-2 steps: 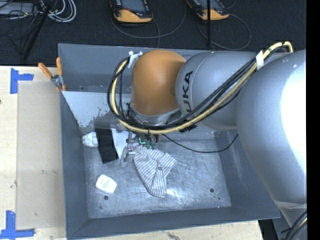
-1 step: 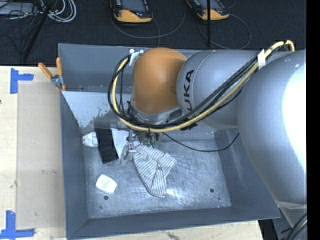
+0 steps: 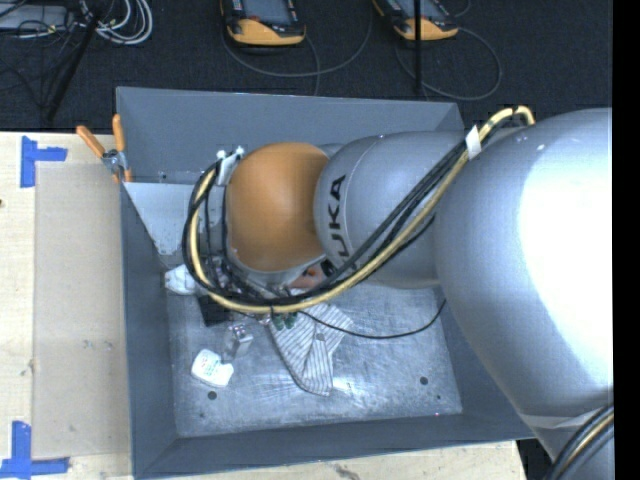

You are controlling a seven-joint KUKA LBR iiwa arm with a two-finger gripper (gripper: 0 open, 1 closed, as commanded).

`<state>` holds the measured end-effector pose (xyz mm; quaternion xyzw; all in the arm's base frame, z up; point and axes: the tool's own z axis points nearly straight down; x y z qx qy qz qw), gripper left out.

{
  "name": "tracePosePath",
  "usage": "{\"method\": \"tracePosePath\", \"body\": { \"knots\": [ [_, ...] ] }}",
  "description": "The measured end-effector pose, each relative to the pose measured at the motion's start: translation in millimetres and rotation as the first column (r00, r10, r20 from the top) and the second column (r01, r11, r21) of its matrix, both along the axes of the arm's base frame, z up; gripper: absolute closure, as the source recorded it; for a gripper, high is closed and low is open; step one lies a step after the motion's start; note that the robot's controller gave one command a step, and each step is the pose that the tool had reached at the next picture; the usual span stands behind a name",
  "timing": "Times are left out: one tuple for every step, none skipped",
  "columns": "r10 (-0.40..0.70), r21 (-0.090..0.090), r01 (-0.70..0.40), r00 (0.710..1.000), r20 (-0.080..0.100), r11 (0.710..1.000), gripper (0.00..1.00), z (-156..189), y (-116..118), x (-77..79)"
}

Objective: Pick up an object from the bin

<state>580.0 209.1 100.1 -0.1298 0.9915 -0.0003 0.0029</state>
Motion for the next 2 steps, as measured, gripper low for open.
{"method": "tracePosePath", "body": {
  "knots": [
    [0.104,0.003,-0.104,0.995,-0.006,0.995,0.0,-9,14,-7.3],
    [0.196,-0.001,-0.196,0.981,-0.009,0.981,0.0,2,12,-34.2]
  ]
}}
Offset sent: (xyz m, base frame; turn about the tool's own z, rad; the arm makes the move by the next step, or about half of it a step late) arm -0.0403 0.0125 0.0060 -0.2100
